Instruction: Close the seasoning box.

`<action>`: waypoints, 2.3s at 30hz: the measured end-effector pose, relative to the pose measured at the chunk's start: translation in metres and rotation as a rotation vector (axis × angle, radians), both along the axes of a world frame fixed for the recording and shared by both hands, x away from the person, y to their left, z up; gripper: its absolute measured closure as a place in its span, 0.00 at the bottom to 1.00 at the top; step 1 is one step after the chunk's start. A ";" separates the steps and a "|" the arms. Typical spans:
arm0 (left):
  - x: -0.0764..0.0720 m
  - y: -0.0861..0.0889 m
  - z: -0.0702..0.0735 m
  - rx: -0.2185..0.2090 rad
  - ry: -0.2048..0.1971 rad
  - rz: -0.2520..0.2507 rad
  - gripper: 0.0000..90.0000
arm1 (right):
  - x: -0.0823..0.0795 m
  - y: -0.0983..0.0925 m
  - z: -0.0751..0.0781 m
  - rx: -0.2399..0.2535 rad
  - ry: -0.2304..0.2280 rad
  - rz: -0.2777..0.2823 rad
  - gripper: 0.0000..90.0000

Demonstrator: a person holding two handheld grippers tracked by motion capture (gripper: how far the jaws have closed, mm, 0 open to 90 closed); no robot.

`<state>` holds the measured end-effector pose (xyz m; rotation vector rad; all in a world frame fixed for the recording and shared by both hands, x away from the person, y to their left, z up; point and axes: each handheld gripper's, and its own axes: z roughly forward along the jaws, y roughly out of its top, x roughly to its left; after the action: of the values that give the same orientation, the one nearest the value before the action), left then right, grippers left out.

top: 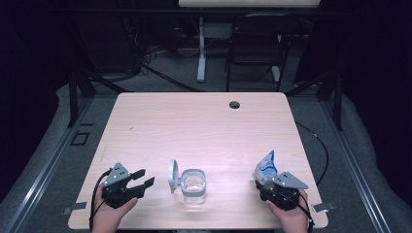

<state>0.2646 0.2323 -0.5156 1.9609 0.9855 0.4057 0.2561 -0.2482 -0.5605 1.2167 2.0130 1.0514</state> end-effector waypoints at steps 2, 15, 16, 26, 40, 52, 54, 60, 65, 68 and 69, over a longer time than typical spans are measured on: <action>0.000 0.000 0.000 0.001 0.000 0.000 0.57 | -0.001 0.001 0.003 -0.015 -0.006 -0.001 0.44; -0.001 0.002 0.002 -0.010 -0.006 0.008 0.57 | -0.004 0.014 0.011 -0.058 -0.048 0.012 0.44; -0.001 0.002 0.002 -0.011 -0.006 0.009 0.57 | -0.004 0.015 0.012 -0.066 -0.040 0.020 0.44; -0.002 0.007 0.003 -0.011 -0.008 0.019 0.57 | 0.004 0.033 0.017 -0.103 -0.029 0.093 0.44; -0.006 0.015 0.002 -0.011 -0.004 0.041 0.57 | 0.017 0.065 0.018 -0.172 -0.023 0.160 0.44; -0.013 0.025 0.001 -0.019 -0.003 0.071 0.57 | 0.029 0.089 0.023 -0.213 -0.021 0.209 0.44; -0.013 0.027 0.001 -0.019 -0.004 0.073 0.57 | 0.030 0.093 0.023 -0.222 -0.028 0.218 0.44; -0.015 0.030 0.001 -0.020 -0.002 0.081 0.57 | 0.033 0.105 0.028 -0.242 -0.040 0.241 0.44; -0.015 0.030 0.001 -0.020 -0.004 0.084 0.57 | 0.035 0.112 0.030 -0.271 -0.044 0.257 0.44; -0.014 0.030 0.001 -0.020 -0.003 0.084 0.57 | 0.036 0.115 0.030 -0.283 -0.046 0.265 0.44; -0.014 0.030 0.001 -0.020 -0.003 0.084 0.57 | 0.036 0.116 0.031 -0.287 -0.046 0.266 0.44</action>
<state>0.2504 0.2621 -0.5148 1.9045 1.0688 0.4444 0.2918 -0.1327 -0.5298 0.7858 2.2399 0.8598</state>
